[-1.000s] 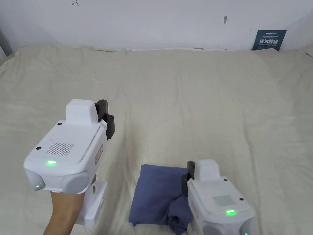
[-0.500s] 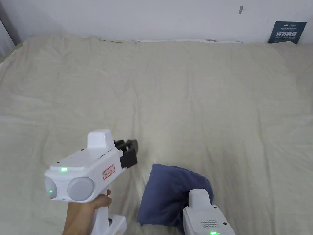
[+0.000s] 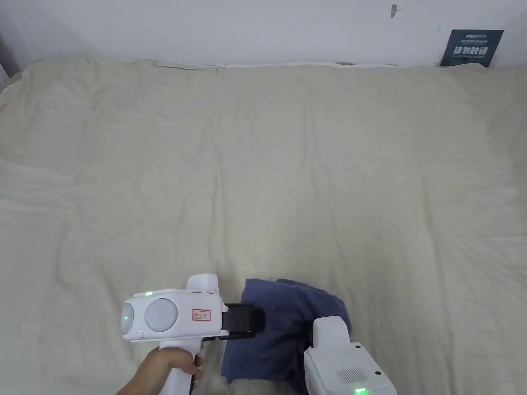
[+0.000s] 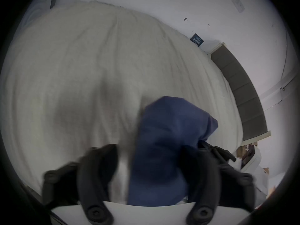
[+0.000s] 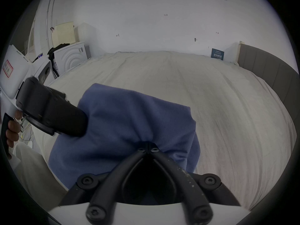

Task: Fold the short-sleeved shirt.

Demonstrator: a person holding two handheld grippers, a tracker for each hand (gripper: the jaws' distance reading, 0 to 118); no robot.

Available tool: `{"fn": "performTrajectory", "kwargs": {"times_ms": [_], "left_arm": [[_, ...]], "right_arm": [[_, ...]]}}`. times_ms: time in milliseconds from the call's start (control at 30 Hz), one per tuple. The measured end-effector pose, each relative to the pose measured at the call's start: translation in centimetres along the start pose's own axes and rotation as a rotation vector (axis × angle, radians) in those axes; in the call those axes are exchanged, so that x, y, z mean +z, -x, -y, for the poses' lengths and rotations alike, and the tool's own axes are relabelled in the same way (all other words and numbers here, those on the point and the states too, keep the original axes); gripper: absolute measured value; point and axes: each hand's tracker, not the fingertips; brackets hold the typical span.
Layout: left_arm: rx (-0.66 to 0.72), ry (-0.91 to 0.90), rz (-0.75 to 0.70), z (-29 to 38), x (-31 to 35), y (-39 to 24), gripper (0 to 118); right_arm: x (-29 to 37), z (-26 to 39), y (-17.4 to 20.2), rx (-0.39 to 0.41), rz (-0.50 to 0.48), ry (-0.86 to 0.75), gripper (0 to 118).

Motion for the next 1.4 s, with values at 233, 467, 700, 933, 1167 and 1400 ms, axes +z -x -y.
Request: {"fn": "performTrajectory", "kwargs": {"times_ms": [233,467,700,933,1167,1400], "left_arm": [[0.024,-0.029,-0.006,0.2,0.2,-0.8,21],[-0.056,-0.104,-0.096,-3.9,5.3,1.5,20],[-0.023,-0.175,-0.338,-10.5,12.0,12.2,20],[0.046,-0.199,-0.603,-15.1,17.8,22.7,20],[0.139,-0.196,-0.689,-16.1,20.0,28.9,20],[0.135,-0.289,-0.681,-16.3,19.6,26.3,118]], "right_arm": [[1.0,-2.3,-1.6,-0.025,-0.06,0.033,2],[5.5,-8.6,-3.6,-0.033,-0.028,-0.187,2],[7.7,-13.9,-4.2,-0.033,0.007,-0.3,2],[6.4,-16.8,-3.2,-0.04,0.028,-0.334,2],[3.9,-17.3,-3.2,-0.066,0.06,-0.303,2],[4.3,-17.3,-4.2,-0.087,0.077,-0.295,2]]}}
